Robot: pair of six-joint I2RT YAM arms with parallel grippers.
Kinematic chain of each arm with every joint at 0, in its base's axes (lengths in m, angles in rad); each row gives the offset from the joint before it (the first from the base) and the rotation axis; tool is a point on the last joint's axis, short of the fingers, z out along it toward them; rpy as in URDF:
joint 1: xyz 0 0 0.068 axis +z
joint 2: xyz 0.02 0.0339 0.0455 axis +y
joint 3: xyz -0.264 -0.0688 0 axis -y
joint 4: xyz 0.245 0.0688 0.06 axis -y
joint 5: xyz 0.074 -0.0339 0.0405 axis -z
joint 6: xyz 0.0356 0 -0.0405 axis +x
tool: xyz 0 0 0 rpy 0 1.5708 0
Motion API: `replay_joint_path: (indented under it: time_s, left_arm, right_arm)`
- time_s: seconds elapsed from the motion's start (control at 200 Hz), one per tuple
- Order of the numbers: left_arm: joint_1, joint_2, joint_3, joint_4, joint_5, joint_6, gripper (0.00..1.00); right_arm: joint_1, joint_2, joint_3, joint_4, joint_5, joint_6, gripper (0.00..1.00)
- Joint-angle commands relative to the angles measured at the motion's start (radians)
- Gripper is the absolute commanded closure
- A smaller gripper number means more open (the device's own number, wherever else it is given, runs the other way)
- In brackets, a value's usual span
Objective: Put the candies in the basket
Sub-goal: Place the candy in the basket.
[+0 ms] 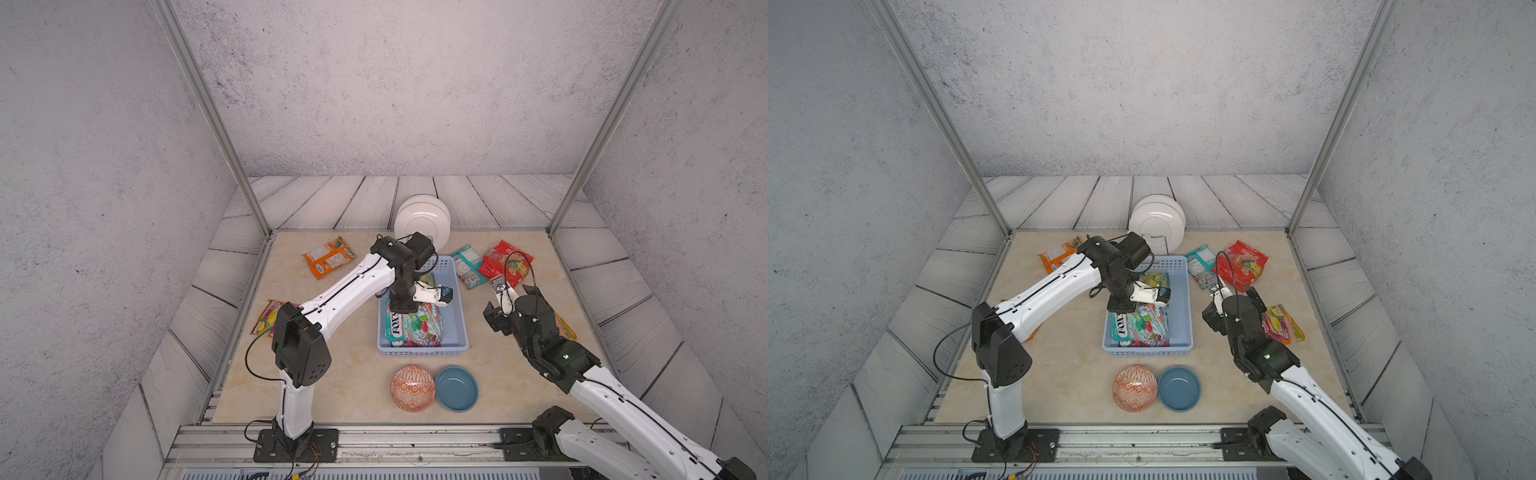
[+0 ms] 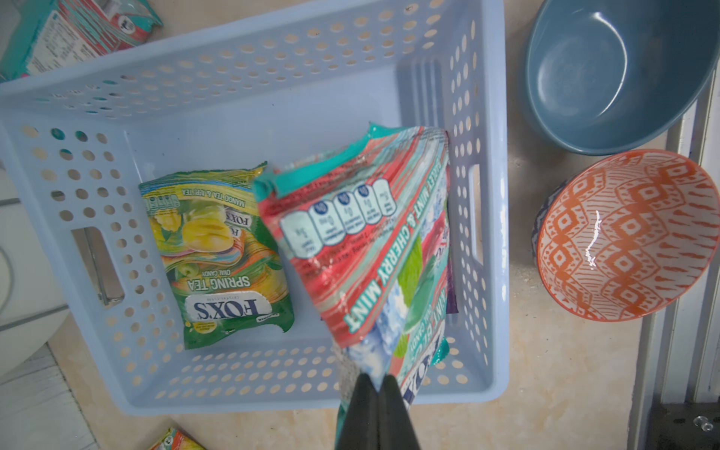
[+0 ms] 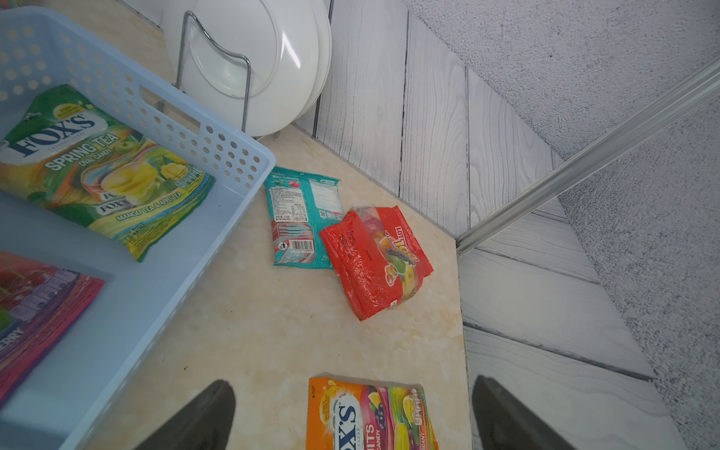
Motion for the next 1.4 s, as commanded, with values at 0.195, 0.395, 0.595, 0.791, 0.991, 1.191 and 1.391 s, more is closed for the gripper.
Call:
replay_joint_path:
  time_s: [0.195, 0.395, 0.595, 0.791, 0.991, 1.191, 1.391]
  left_arm:
    - [-0.004, -0.013, -0.086, -0.036, 0.048, -0.023, 1.00]
    - [-0.004, 0.001, -0.109, 0.001, 0.086, -0.044, 1.00]
    - [-0.004, -0.008, -0.131, 0.036, 0.064, -0.026, 1.00]
    - [-0.004, -0.028, -0.107, 0.067, 0.055, -0.054, 0.46]
    - [-0.005, -0.079, -0.151, 0.105, 0.071, -0.073, 0.35]
    - [-0.005, -0.112, -0.218, 0.161, 0.071, -0.088, 0.35]
    - [-0.005, -0.086, -0.261, 0.230, 0.088, -0.102, 0.30]
  right_arm:
    - [-0.002, -0.006, 0.002, 0.029, -0.010, 0.004, 0.01]
    - [-0.003, 0.001, 0.001, 0.020, -0.003, 0.006, 0.01]
    - [-0.002, 0.001, -0.003, 0.023, -0.002, 0.005, 0.01]
    - [-0.002, 0.000, -0.005, 0.022, -0.001, 0.008, 0.01]
    - [-0.002, -0.009, -0.007, 0.027, -0.005, 0.009, 0.01]
    - [-0.003, -0.006, -0.005, 0.026, -0.011, 0.012, 0.01]
    - [-0.002, 0.005, 0.003, 0.025, -0.013, 0.015, 0.01]
